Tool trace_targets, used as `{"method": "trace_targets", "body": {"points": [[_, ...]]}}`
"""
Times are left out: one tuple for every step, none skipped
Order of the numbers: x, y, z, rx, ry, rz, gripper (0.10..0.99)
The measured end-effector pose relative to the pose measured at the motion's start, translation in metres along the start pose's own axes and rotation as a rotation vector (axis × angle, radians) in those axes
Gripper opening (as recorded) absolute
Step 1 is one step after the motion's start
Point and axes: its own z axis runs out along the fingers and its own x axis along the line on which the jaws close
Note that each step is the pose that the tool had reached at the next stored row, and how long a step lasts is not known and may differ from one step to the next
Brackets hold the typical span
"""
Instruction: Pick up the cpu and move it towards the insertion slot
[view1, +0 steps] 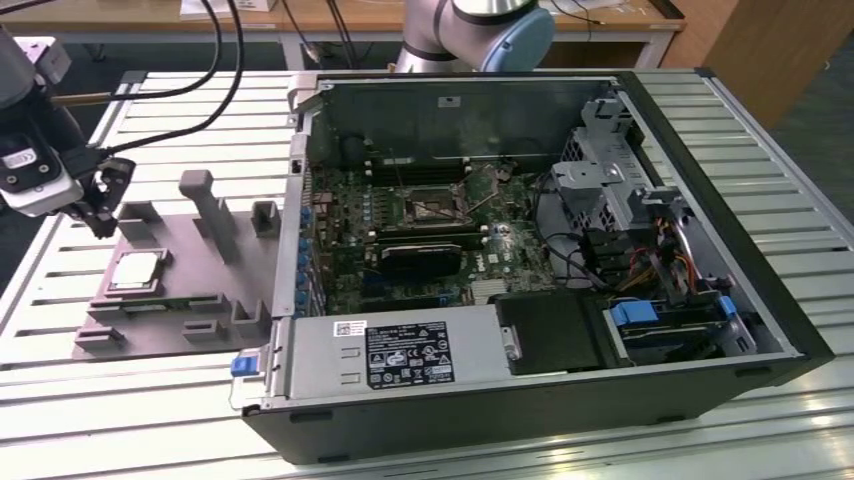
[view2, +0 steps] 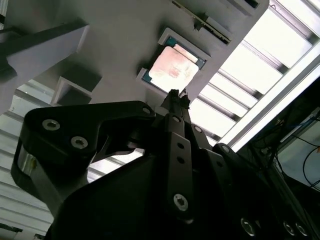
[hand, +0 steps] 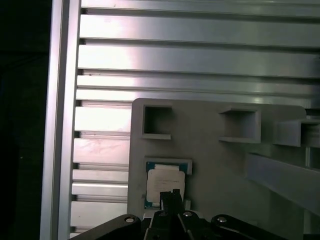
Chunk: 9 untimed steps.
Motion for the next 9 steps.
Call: {"method": "trace_targets", "body": {"points": [[0.0, -0.0007, 0.0015, 0.0, 0.0001, 0.0, 0.106], [0.0001, -0.0015, 0.003, 0.0, 0.0001, 0.0, 0.106], [0.0001, -0.0023, 0.0043, 0.0, 0.0002, 0.0, 0.106], [0.0, -0.0028, 0.0057, 0.0, 0.0, 0.0, 0.106], [0.0, -0.0032, 0.007, 0.0, 0.0, 0.0, 0.106], [0.0, -0.0035, 0.0086, 0.0, 0.0, 0.0, 0.106], [-0.0001, -0.0039, 0.0101, 0.0, 0.0001, 0.0, 0.106], [-0.0001, -0.0043, 0.0119, 0.0, 0.0001, 0.0, 0.106], [-0.0001, -0.0047, 0.0136, 0.0, 0.0002, 0.0, 0.106]]}}
